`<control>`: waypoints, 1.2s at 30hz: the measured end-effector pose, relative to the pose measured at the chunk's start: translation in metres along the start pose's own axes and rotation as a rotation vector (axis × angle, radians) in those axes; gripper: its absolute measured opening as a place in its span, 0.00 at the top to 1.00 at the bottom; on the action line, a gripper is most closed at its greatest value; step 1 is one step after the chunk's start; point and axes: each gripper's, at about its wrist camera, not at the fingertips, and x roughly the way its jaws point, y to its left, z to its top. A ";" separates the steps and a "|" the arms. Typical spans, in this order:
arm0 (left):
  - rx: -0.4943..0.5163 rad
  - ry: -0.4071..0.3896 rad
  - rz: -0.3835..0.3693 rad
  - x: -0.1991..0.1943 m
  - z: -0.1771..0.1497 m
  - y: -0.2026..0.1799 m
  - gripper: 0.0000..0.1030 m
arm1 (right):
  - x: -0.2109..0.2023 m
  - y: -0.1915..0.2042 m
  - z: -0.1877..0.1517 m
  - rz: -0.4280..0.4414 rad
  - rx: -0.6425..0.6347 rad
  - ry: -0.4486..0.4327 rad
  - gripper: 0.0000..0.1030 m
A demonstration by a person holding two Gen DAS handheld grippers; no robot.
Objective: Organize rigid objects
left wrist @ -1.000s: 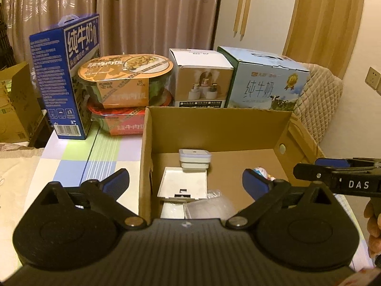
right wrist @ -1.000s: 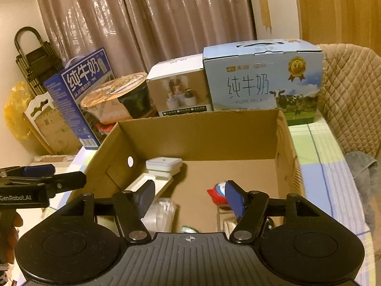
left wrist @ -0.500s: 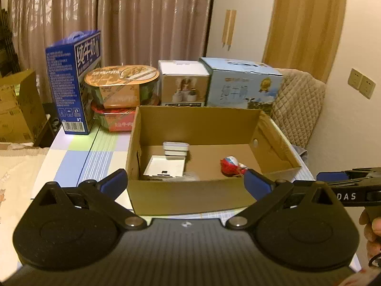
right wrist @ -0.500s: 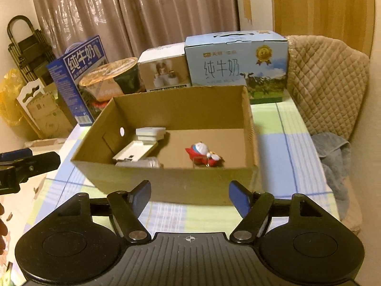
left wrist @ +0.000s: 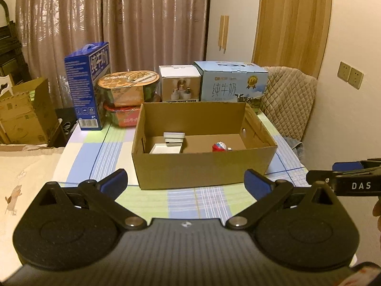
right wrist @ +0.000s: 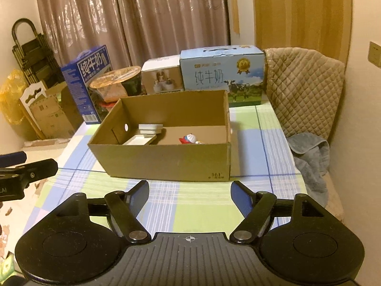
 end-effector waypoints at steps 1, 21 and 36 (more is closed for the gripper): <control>0.001 -0.005 0.001 -0.007 -0.005 -0.001 0.01 | -0.008 0.000 -0.005 -0.007 0.009 -0.005 0.29; -0.019 0.005 0.006 -0.096 -0.069 -0.025 0.01 | -0.105 0.026 -0.075 -0.005 0.042 -0.083 0.28; -0.041 0.053 0.018 -0.111 -0.088 -0.024 0.01 | -0.119 0.037 -0.100 0.025 0.013 -0.057 0.28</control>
